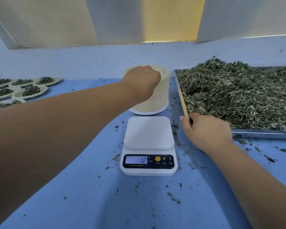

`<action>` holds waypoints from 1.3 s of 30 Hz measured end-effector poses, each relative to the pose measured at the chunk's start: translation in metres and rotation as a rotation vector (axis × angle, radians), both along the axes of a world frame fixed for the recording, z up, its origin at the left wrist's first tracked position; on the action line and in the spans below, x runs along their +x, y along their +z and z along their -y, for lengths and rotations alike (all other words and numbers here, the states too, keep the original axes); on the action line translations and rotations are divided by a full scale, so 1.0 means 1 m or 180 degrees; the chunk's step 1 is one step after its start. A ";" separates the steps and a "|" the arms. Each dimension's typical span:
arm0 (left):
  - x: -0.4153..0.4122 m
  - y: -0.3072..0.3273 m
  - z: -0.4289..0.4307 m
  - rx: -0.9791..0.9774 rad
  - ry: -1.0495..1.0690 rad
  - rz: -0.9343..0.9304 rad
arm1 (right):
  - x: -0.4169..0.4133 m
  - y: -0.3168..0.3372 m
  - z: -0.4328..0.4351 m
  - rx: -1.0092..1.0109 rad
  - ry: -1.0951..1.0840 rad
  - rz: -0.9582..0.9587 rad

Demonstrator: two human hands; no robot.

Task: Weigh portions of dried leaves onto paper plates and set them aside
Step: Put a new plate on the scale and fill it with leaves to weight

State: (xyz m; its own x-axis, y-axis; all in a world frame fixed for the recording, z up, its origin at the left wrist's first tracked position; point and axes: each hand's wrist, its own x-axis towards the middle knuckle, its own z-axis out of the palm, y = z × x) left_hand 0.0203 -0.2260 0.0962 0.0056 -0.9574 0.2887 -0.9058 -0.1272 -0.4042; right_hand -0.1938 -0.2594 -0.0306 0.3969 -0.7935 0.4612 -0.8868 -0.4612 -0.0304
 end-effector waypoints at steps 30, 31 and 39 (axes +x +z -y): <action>-0.014 0.009 0.007 -0.0187 -0.0121 0.0650 | 0.000 0.001 0.001 0.0036 0.0065 0.0101; -0.014 0.011 0.006 -0.0200 -0.0087 0.0586 | 0.000 0.001 0.001 0.0030 0.0062 0.0095; -0.006 0.016 -0.005 -0.0562 -0.0053 0.0000 | -0.001 0.002 0.001 0.0085 0.0084 0.0043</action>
